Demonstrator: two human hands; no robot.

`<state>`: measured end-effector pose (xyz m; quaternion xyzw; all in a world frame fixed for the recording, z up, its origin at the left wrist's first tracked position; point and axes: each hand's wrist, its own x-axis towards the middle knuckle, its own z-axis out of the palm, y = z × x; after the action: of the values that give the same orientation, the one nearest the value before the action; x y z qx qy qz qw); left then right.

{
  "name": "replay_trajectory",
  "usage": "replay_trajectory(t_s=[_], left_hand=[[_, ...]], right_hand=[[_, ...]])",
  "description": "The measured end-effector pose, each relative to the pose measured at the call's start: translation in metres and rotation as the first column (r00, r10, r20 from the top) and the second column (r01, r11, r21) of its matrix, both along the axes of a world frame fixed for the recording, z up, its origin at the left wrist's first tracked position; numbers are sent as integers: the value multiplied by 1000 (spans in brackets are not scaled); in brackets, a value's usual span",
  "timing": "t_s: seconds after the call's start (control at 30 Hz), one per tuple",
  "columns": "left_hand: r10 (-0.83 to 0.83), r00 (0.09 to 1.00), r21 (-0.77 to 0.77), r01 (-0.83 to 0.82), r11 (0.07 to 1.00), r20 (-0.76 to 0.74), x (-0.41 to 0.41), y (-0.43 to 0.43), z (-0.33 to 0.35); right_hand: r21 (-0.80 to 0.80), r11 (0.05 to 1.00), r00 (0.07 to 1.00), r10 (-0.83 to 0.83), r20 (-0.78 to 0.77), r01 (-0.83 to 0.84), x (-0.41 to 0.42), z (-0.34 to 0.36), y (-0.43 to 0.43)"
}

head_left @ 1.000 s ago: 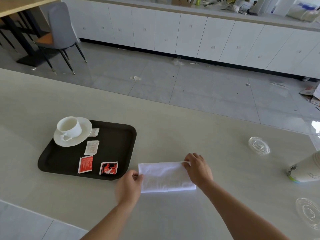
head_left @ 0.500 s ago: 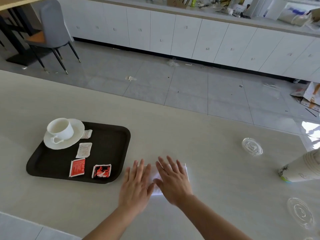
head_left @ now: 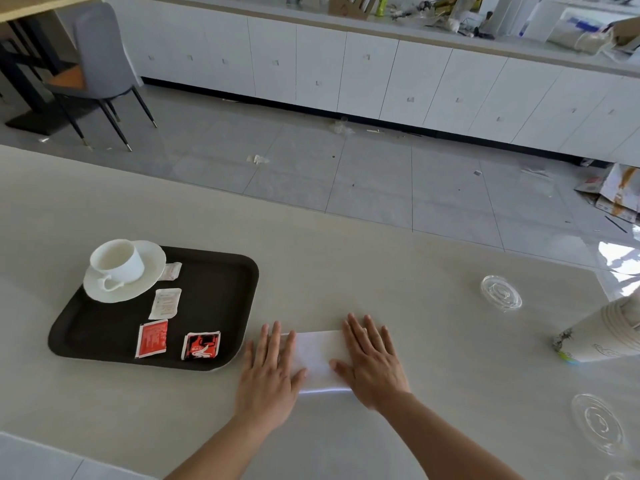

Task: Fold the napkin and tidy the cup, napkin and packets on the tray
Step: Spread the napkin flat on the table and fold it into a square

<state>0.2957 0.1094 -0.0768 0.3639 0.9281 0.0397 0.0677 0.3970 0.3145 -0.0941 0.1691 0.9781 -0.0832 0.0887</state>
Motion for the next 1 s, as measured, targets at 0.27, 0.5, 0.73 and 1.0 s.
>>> replay_trajectory(t_s=[0.27,0.5,0.73,1.0], left_hand=[[442,881,40,-454,890,168,27,-17,19],[550,777,47,-589,807,305,18,-4,25],[586,726,51,-643,765,361,16,2,33],[573,728,87,-644,760,375,14,0,35]], right_hand=[[-23,995,994,-96,-54,95,15,3,-5],[-848,494,777,-604,-178,189,-5,44,-60],[-975,-119,706,-674,220,190,-23,43,-84],[-962,-34,722,-654,226,270,9,50,-106]])
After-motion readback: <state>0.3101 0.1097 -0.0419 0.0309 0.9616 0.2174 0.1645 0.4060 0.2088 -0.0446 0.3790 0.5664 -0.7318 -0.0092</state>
